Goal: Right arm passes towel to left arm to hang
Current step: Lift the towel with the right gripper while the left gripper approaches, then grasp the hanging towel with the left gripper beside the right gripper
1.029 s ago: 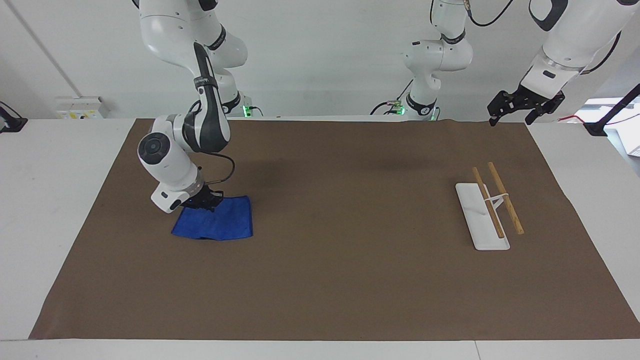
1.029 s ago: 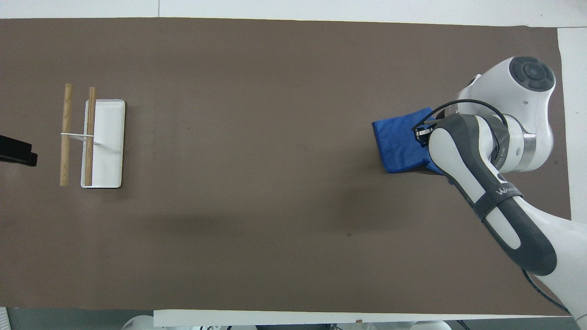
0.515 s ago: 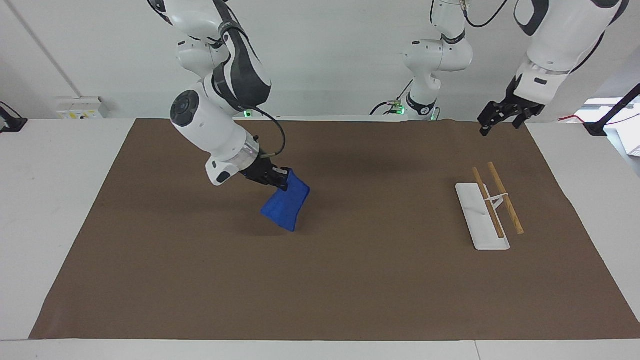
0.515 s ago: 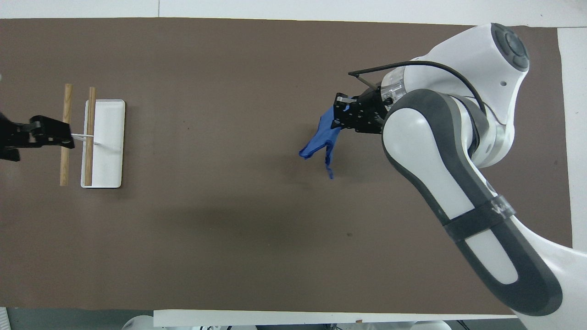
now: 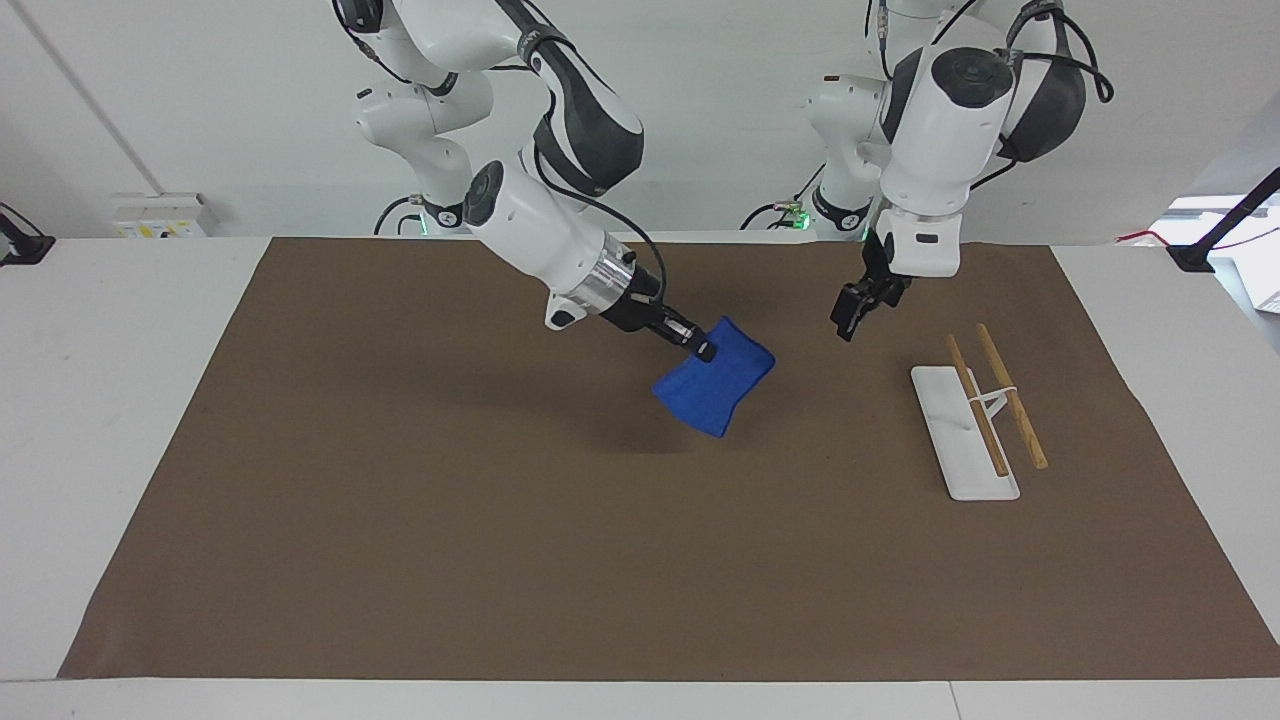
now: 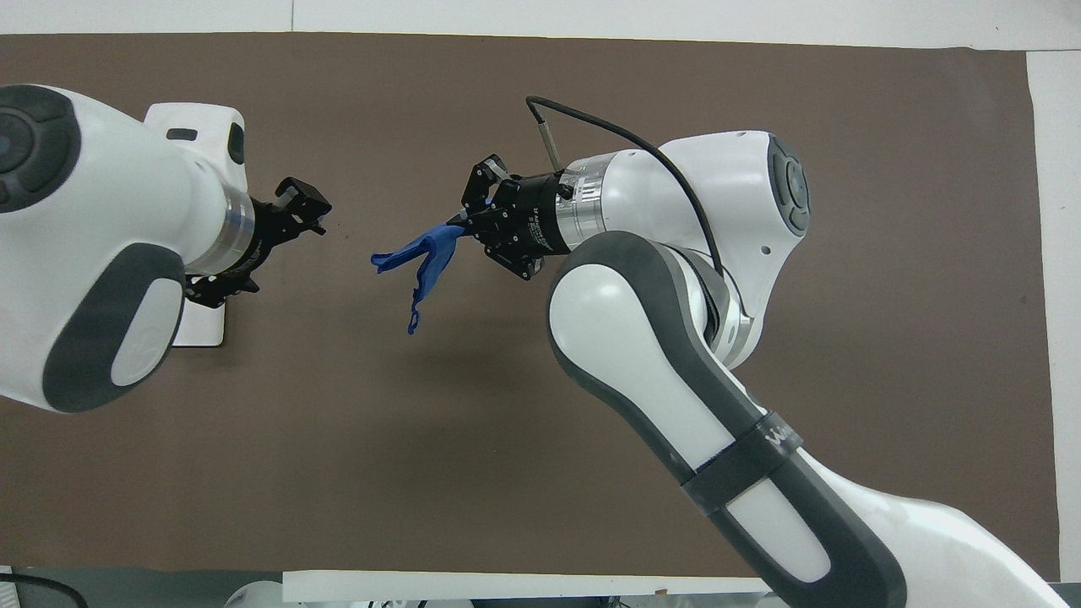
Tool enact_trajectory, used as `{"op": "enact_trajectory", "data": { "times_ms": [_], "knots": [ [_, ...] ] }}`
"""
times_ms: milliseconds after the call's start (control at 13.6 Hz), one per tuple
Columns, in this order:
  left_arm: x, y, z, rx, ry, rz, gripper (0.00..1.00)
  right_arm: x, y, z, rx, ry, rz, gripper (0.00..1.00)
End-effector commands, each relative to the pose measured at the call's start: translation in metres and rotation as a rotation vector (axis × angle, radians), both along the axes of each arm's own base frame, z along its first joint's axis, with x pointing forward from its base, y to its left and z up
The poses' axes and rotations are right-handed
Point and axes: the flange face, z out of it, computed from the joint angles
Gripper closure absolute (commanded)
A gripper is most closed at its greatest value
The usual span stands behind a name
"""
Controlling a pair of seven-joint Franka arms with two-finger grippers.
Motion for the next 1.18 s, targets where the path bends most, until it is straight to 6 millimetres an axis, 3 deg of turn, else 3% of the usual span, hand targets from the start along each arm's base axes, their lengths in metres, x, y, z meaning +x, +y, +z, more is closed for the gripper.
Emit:
{"op": "enact_trajectory", "data": {
  "times_ms": [0, 294, 588, 1103],
  "knots": [
    [0.004, -0.022, -0.021, -0.019, -0.019, 0.141, 0.01, 0.001, 0.003, 0.003, 0.047, 0.039, -0.045, 1.00],
    [0.006, -0.038, -0.031, -0.059, -0.033, 0.214, 0.03, -0.003, 0.009, 0.003, 0.069, 0.052, -0.046, 1.00],
    [0.002, -0.049, -0.034, -0.092, -0.015, 0.259, 0.22, -0.003, 0.010, 0.003, 0.069, 0.052, -0.045, 1.00],
    [-0.017, -0.056, -0.038, -0.058, 0.079, 0.365, 0.23, -0.004, 0.011, 0.003, 0.068, 0.051, -0.044, 1.00]
  ]
}}
